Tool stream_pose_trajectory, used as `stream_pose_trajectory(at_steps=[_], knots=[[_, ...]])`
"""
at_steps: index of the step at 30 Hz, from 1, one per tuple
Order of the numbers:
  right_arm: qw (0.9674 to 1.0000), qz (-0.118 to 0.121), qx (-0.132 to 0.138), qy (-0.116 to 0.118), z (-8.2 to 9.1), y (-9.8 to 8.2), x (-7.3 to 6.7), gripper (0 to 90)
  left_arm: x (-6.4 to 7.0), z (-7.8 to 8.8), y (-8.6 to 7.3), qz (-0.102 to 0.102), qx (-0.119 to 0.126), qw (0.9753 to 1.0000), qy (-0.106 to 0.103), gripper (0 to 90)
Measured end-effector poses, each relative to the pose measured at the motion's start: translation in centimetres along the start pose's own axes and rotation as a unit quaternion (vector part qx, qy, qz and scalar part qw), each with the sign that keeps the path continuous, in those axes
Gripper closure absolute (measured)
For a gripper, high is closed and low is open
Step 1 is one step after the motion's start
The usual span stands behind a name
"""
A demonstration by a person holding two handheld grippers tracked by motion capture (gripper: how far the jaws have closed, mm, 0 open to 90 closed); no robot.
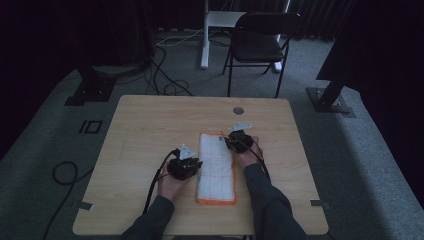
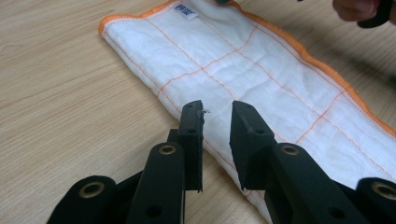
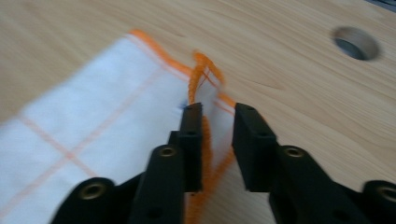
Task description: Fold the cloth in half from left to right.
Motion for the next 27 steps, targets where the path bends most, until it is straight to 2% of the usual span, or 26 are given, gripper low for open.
stream_pose_trajectory(at_steps=[4,6,10,21,27], knots=[[0.9996,-0.009,-0.004,-0.025,0.6,-0.3,1.5,67.6,-0.1,0.0,0.0,0.0,-0.001,1.0,0.002,75.2],[0.9994,-0.017,-0.003,-0.029,0.9,-0.4,2.0,66.7,-0.1,-0.1,-0.1,-0.001,-0.001,1.0,0.002,75.2],[0.9995,-0.016,-0.002,-0.029,1.5,-0.6,2.5,65.5,0.0,-0.2,-0.1,-0.002,-0.003,1.0,0.002,75.2],[0.9997,-0.017,-0.001,-0.016,2.7,-1.8,2.2,63.0,-0.6,-0.2,-0.1,-0.003,0.001,1.0,0.009,74.0],[0.9996,-0.029,0.001,-0.008,3.0,-2.6,1.8,62.0,-1.3,-0.3,0.2,0.0,0.004,0.9999,0.016,72.5]])
Point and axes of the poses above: each handheld gripper's, and its own axes: z roughly backward along the jaws, y roughly out of its top, x roughly to its right, the point moved 8 cm from there along -z, roughly forward along the jaws, and after that the axes turned 14 degrees about x, right-handed, at the moved point
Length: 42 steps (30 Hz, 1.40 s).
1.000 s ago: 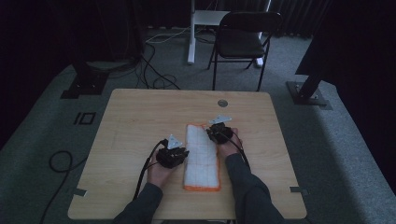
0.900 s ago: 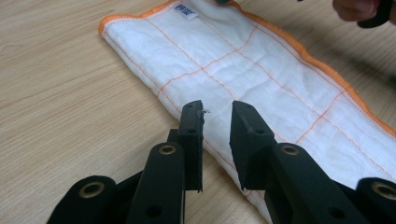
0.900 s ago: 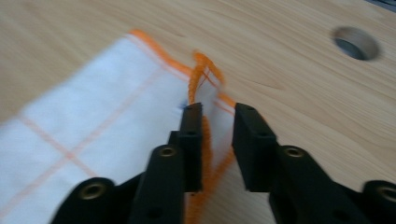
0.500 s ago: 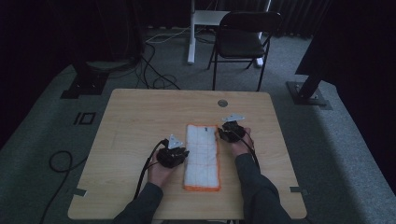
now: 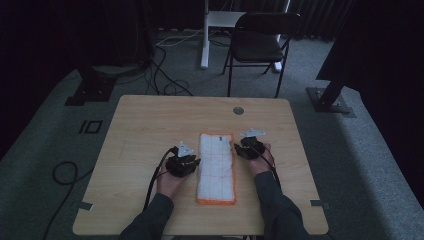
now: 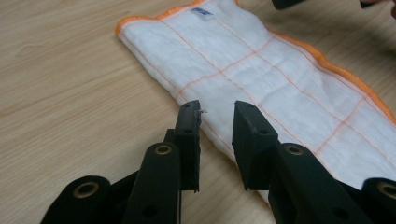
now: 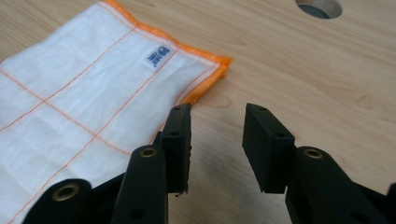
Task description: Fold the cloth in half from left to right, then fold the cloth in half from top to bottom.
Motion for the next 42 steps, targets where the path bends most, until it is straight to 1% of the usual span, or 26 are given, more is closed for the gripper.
stream_pose_trajectory(at_steps=[4,7,9,15,16,18,19,21,24,27,30,36,38,42], knots=[[1.0,-0.002,0.001,0.005,0.1,-0.3,-0.4,61.3,-0.6,-0.1,0.2,-0.001,0.003,1.0,0.005,71.8],[0.9999,-0.006,0.0,0.01,0.2,-0.5,-0.8,60.1,-0.9,-0.2,0.4,0.002,0.004,1.0,0.005,70.3],[0.9999,-0.002,-0.001,0.013,0.2,-0.6,-1.0,59.9,-1.1,-0.3,0.5,0.001,0.004,1.0,0.004,69.3],[0.9999,-0.007,-0.003,0.014,0.0,-0.9,-1.0,59.5,-1.8,-1.0,0.8,0.012,0.009,0.9999,0.005,67.6],[0.9999,-0.007,-0.003,0.014,0.0,-0.8,-1.0,59.5,-2.0,-1.2,0.9,0.016,0.009,0.9998,0.006,67.2],[0.9999,-0.01,-0.002,0.013,0.0,-0.8,-1.0,59.5,-2.1,-1.3,0.9,0.018,0.01,0.9998,0.006,66.6],[0.9999,-0.011,-0.002,0.013,-0.1,-0.7,-1.0,59.5,-2.4,-1.7,1.2,0.023,0.009,0.9997,0.008,66.6],[0.9998,-0.014,0.002,0.011,-0.2,-0.5,-1.1,59.6,-2.6,-2.0,1.4,0.026,0.009,0.9996,0.01,66.1],[0.9998,-0.014,0.004,0.011,-0.3,-0.3,-1.1,59.6,-2.8,-2.4,1.6,0.029,0.009,0.9994,0.013,65.2],[0.9998,-0.018,0.003,0.01,-0.4,-0.3,-1.1,59.7,-3.0,-2.9,1.7,0.03,0.009,0.9993,0.018,61.3],[0.9998,-0.018,0.002,0.011,-0.6,-0.3,-1.1,59.6,-3.1,-3.4,1.6,0.033,0.008,0.9993,0.019,60.9],[0.9996,-0.024,0.005,0.013,-0.8,-0.2,-1.4,59.3,-3.1,-4.2,1.5,0.044,0.006,0.9989,0.018,59.7],[0.9994,-0.03,0.006,0.016,-0.9,-0.2,-1.4,59.3,-3.1,-4.5,1.5,0.046,0.004,0.9987,0.021,57.8],[0.9993,-0.034,0.004,0.014,-1.1,-0.2,-1.5,59.3,-3.2,-5.1,1.4,0.054,0.002,0.9982,0.028,55.7]])
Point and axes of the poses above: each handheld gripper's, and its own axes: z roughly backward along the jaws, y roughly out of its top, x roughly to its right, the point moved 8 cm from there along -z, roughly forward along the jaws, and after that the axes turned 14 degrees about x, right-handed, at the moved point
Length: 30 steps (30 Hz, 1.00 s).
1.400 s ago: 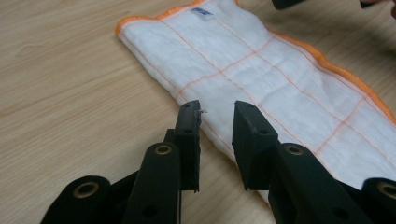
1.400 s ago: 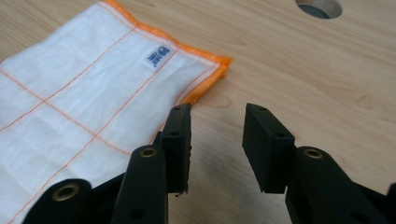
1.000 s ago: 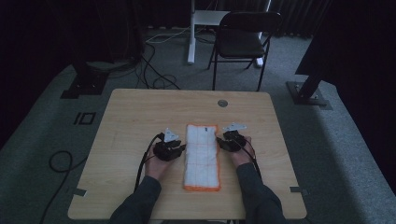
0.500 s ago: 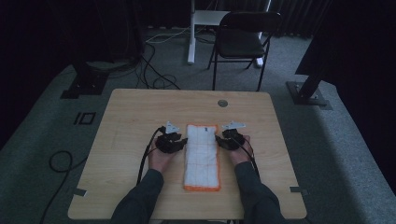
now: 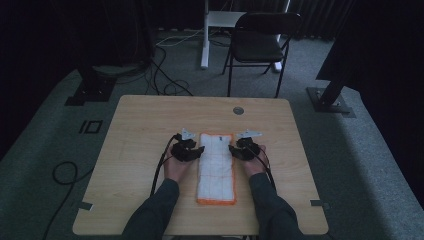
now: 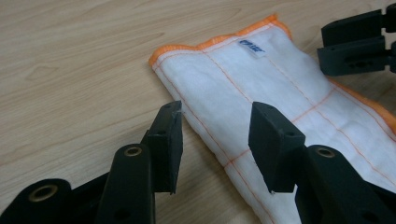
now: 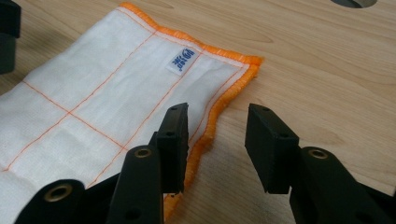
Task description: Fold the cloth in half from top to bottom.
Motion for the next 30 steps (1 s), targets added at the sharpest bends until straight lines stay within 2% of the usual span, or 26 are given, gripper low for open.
stream_pose_trajectory(at_steps=[7,13,22,30], knots=[[1.0,-0.004,-0.003,-0.002,-0.5,0.0,-0.1,59.4,0.1,-0.8,-0.4,0.008,-0.011,0.9999,0.001,54.9],[0.9999,-0.01,0.001,-0.008,-1.0,0.3,-0.1,59.8,-0.3,-1.3,-0.1,0.006,-0.019,0.9997,0.012,55.0],[0.9998,-0.014,-0.011,-0.011,-1.9,0.1,-0.2,60.2,-0.8,-2.0,-0.5,0.014,-0.037,0.9991,0.018,55.1],[0.9997,-0.019,-0.013,-0.012,-1.9,0.0,0.2,61.4,-0.8,-2.3,-0.8,0.019,-0.049,0.9984,0.02,60.4]])
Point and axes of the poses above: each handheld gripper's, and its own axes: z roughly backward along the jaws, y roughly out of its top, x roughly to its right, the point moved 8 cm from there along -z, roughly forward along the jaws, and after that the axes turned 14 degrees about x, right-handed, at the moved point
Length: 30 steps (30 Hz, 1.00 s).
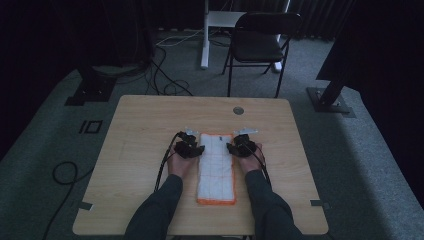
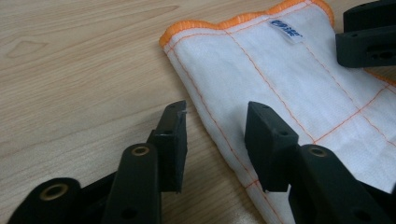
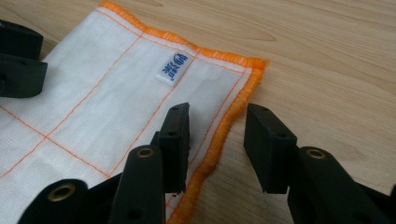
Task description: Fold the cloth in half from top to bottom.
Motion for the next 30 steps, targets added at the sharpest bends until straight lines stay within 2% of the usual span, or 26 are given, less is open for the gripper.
stream_pose_trajectory(at_steps=[3,6,11,13,16,23,26,30], knots=[[1.0,0.0,0.0,0.006,0.0,0.0,-0.2,65.2,0.1,-0.1,0.1,0.005,0.0,1.0,-0.001,60.9],[1.0,-0.002,0.0,0.006,-0.2,0.1,-0.3,63.4,0.1,-0.3,0.2,0.01,0.0,0.9999,-0.004,59.3],[0.9995,-0.03,0.0,0.009,-0.4,0.1,-0.1,61.7,0.1,-0.6,0.4,0.018,0.003,0.9998,-0.005,58.5],[0.9995,-0.028,-0.001,0.013,-0.4,0.1,-0.2,62.7,0.2,-0.7,0.4,0.023,0.006,0.9997,-0.01,58.9],[0.9998,-0.011,-0.005,0.017,-0.4,0.1,-0.6,66.4,0.3,-0.8,0.5,0.017,0.002,0.9998,-0.011,62.6],[0.9993,-0.006,-0.001,0.035,-0.5,0.1,-1.1,82.6,0.7,-1.0,0.4,0.022,-0.01,0.9994,-0.025,82.7],[0.9992,-0.014,0.0,0.039,-0.6,0.1,-1.1,84.5,0.7,-1.0,0.5,0.027,-0.012,0.9992,-0.026,85.4],[0.9994,-0.009,0.006,0.033,-0.6,0.2,-1.1,85.2,0.5,-0.9,0.7,0.023,-0.007,0.9995,-0.022,86.2]])
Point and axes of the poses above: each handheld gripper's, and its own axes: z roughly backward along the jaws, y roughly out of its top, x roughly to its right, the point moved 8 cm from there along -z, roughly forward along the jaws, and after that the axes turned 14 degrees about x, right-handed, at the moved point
